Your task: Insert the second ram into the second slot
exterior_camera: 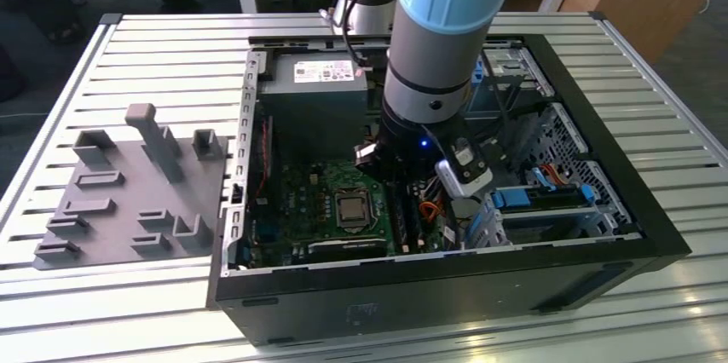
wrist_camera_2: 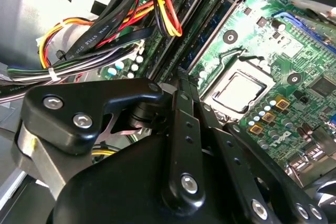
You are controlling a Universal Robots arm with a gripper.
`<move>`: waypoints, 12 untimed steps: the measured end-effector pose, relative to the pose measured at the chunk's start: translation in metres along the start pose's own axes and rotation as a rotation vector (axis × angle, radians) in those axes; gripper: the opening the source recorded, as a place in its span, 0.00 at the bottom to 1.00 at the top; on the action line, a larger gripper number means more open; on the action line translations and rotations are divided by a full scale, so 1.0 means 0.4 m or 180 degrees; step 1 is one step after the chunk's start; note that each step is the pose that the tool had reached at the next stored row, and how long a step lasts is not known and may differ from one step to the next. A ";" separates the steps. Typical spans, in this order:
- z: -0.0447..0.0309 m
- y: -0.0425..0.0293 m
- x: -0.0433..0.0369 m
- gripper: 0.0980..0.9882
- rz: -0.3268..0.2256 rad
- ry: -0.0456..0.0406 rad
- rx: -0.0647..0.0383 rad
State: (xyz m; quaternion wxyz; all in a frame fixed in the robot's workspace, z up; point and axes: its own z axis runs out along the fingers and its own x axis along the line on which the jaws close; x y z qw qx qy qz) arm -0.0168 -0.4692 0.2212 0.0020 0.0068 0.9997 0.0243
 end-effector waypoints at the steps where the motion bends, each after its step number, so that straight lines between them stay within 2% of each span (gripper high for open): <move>1: 0.001 0.000 0.000 0.01 0.0000 0.0000 0.0003; 12: 0.015 0.001 0.000 0.01 0.0000 0.0000 0.0019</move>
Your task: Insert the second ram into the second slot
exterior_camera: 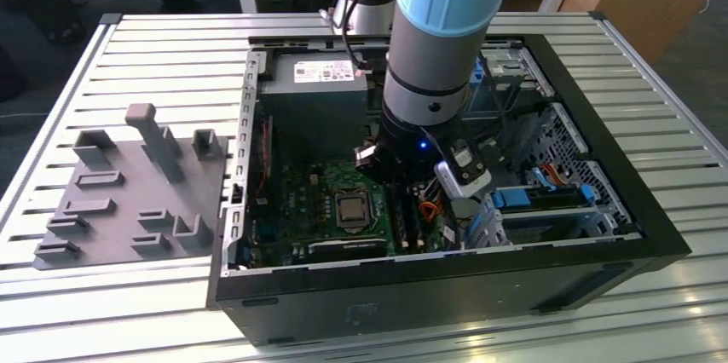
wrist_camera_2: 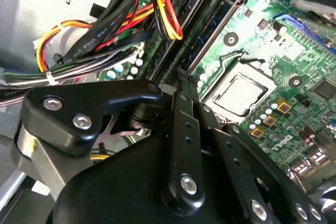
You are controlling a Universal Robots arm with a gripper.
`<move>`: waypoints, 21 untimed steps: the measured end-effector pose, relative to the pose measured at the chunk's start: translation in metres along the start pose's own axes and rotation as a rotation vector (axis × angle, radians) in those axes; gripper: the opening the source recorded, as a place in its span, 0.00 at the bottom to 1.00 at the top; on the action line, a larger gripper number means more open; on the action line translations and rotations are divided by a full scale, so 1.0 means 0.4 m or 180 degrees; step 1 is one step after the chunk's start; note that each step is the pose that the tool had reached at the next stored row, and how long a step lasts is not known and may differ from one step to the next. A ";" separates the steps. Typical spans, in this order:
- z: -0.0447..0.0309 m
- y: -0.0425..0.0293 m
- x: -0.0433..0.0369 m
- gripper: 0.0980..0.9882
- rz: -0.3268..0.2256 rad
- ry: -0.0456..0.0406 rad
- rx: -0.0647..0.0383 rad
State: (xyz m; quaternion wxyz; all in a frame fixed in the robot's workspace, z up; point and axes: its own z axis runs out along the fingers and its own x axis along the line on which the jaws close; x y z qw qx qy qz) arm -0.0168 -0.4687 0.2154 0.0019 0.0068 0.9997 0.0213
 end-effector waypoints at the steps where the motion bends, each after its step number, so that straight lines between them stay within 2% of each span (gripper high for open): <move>1: 0.000 0.000 0.000 0.01 0.0000 0.0000 -0.0001; 5: -0.006 0.001 0.000 0.01 0.0000 -0.0003 -0.0010; 16: -0.072 0.004 0.000 0.01 0.0000 -0.0001 -0.0002; 21: -0.088 0.005 0.000 0.01 0.0000 -0.0001 0.0001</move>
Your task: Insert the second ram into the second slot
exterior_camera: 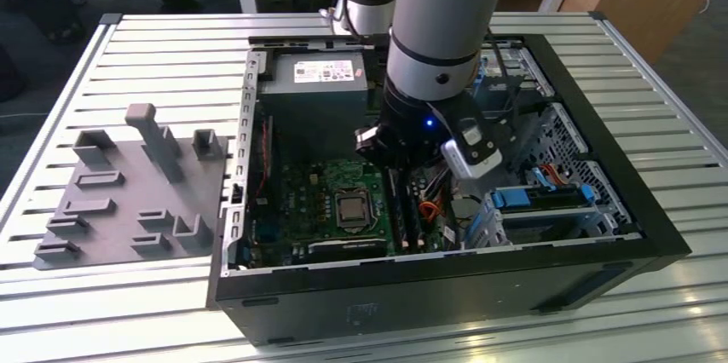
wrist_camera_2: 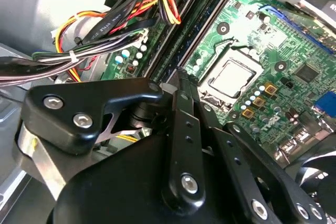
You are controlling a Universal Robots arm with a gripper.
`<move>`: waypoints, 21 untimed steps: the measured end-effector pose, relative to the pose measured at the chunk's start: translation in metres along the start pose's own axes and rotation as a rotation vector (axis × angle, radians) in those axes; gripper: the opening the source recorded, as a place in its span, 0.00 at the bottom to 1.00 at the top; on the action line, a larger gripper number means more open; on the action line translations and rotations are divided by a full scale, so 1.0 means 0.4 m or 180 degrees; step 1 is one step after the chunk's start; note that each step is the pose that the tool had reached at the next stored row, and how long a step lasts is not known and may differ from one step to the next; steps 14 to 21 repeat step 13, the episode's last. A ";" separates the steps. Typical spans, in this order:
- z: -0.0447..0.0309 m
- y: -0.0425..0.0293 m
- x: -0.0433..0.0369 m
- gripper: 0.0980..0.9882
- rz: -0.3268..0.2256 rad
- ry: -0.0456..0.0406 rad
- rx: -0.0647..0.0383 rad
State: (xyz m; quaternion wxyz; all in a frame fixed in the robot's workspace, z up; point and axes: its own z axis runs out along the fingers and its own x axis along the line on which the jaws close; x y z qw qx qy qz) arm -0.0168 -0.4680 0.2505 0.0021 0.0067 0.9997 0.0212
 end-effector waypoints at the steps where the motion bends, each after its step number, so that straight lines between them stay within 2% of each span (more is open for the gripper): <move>1: -0.003 0.000 0.000 0.01 0.0000 0.0000 0.0002; 7: -0.017 0.002 0.000 0.01 0.0000 0.0000 0.0006; 21: -0.018 0.002 0.000 0.01 0.0000 0.0000 0.0006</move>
